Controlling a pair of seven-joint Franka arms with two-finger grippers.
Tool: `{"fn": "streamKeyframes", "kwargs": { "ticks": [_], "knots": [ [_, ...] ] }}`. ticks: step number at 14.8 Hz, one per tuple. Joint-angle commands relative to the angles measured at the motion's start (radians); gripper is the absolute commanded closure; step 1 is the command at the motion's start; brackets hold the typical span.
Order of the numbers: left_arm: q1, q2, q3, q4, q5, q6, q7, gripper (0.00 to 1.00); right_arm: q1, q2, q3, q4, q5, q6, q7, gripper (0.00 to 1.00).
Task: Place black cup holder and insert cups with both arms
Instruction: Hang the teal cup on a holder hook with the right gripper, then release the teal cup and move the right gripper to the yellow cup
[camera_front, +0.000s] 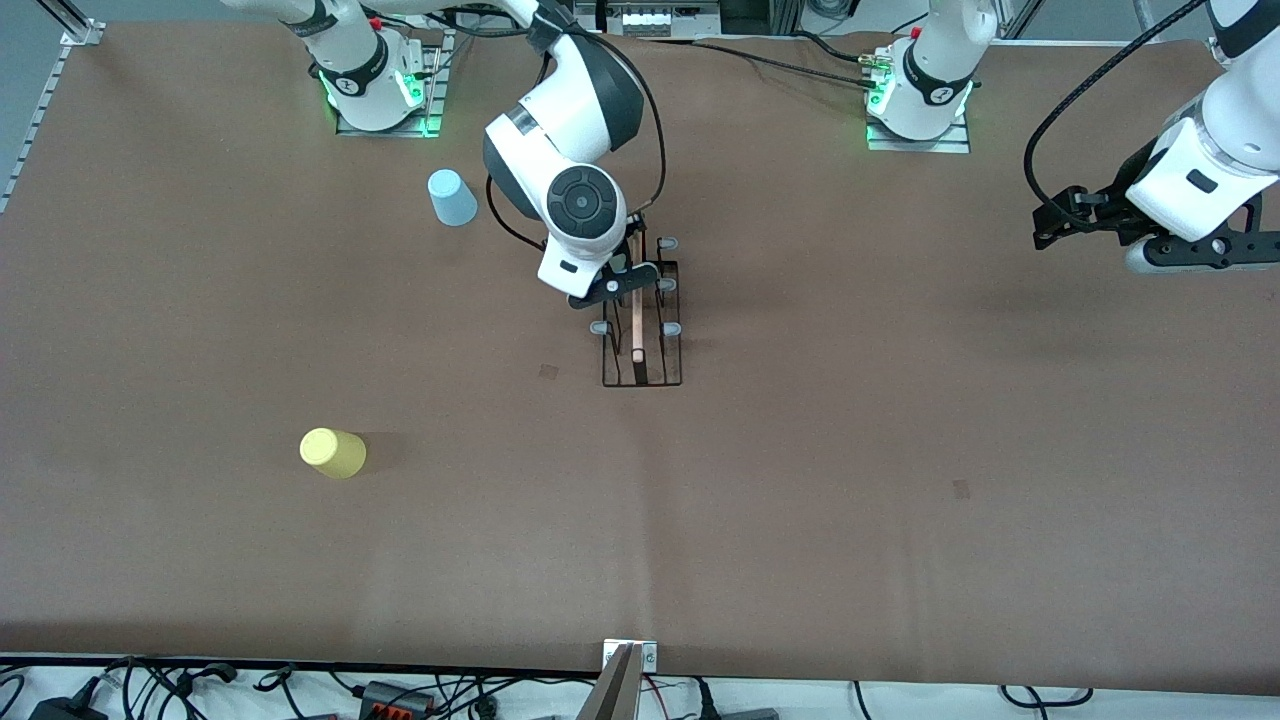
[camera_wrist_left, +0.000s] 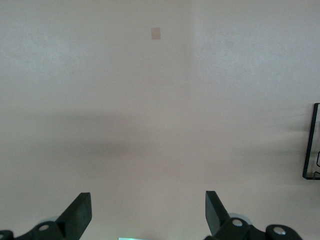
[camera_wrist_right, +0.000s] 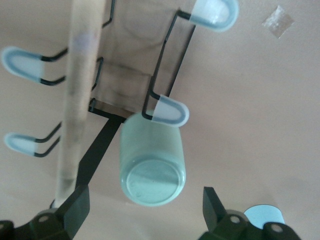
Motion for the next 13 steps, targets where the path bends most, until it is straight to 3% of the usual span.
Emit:
{"fn": "streamKeyframes", "kwargs": {
  "ticks": [1, 6, 13],
  "knots": [
    [-0.005, 0.008, 0.001, 0.025, 0.015, -0.015, 0.019, 0.00, 0.003, -0.039, -0.003, 0.002, -0.005, -0.017, 0.038, 0.00],
    [-0.005, 0.008, 0.001, 0.026, 0.015, -0.012, 0.017, 0.00, -0.004, -0.082, -0.033, 0.019, -0.010, -0.014, 0.141, 0.00],
    [-0.005, 0.008, 0.001, 0.025, 0.015, -0.013, 0.019, 0.00, -0.025, -0.091, -0.317, 0.050, -0.094, -0.008, 0.126, 0.00]
  ]
}}
